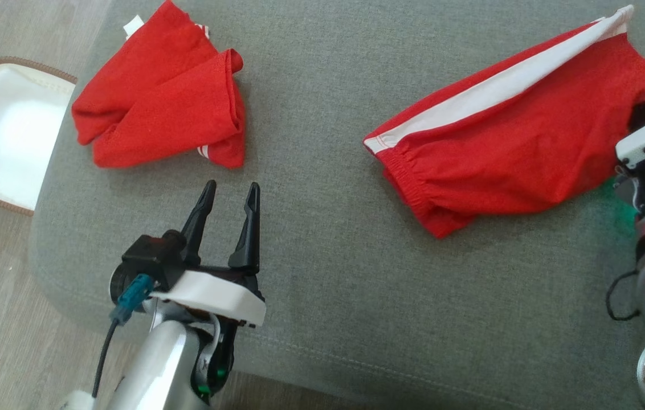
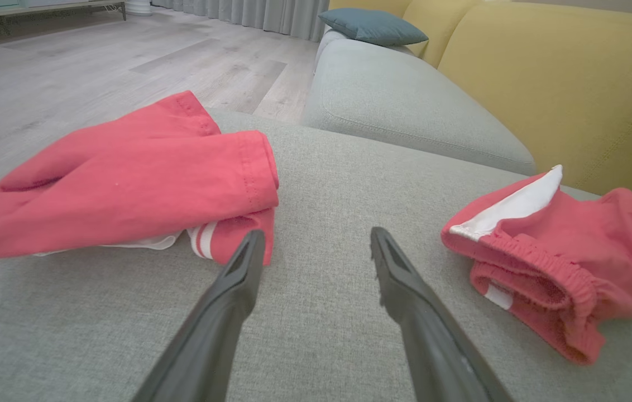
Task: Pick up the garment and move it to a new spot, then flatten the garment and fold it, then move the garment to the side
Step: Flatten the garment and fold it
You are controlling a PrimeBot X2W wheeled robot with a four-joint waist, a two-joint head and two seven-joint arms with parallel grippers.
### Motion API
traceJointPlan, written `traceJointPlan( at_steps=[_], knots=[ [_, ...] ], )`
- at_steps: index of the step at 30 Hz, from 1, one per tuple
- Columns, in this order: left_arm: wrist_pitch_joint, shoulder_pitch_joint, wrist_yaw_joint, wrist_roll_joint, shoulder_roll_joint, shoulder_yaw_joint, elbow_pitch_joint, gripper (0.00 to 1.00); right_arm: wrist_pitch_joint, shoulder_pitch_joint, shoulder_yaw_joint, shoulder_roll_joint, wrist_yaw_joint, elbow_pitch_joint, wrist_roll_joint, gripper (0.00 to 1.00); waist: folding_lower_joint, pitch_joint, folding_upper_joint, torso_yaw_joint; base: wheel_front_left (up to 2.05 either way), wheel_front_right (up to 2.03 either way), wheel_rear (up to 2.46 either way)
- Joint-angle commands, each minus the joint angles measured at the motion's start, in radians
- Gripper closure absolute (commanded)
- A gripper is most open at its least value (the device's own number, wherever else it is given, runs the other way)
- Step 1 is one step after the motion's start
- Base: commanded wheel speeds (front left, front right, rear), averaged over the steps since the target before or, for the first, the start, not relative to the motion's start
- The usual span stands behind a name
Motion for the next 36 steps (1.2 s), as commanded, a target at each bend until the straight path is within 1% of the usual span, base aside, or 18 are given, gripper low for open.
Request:
traceJointPlan(
  at_steps=[1,8,13,22,24,27,30,36],
  knots=[
    [-0.012,-0.025,0.006,-0.006,0.008,0.03,-0.028,0.0,0.009,-0.016,0.009,0.013,0.007,-0.004,-0.008,1.0,0.0,-0.002,0.0,-0.001,0.0,0.0,0.0],
    [-0.012,-0.021,0.007,-0.007,0.008,0.044,-0.02,0.0,-0.031,-0.006,-0.04,0.008,0.007,0.023,-0.011,1.0,0.0,-0.026,0.0,-0.015,0.0,0.0,0.0],
    [-0.012,-0.012,0.007,-0.004,0.008,0.049,-0.019,0.0,-0.061,0.01,-0.084,0.006,0.007,0.024,0.017,1.0,0.0,-0.05,0.0,-0.032,0.0,0.0,0.0],
    [-0.012,0.015,0.007,0.005,0.008,0.069,-0.017,0.0,-0.093,0.096,-0.151,0.001,0.007,0.012,0.026,1.0,0.0,-0.11,0.0,-0.072,0.0,0.0,0.0],
    [-0.012,0.024,0.005,0.008,0.008,0.073,-0.015,0.0,-0.099,0.121,-0.179,0.001,0.007,0.005,0.027,1.0,0.0,-0.129,0.0,-0.082,0.0,0.0,0.0],
    [-0.012,0.038,0.005,0.009,0.008,0.083,-0.013,0.0,-0.103,0.16,-0.221,0.014,0.007,-0.01,0.024,1.0,0.0,-0.156,0.0,-0.099,0.0,0.0,0.0],
    [-0.012,0.05,0.004,0.011,0.008,0.089,-0.012,0.0,-0.101,0.2,-0.253,0.04,0.007,-0.035,0.021,1.0,0.0,-0.178,0.0,-0.111,0.0,0.0,0.0],
    [-0.012,0.071,0.005,0.013,0.008,0.099,-0.014,0.0,-0.082,0.258,-0.296,0.084,0.007,-0.109,0.023,1.0,0.0,-0.203,0.0,-0.127,0.0,0.0,0.0]
  ],
)
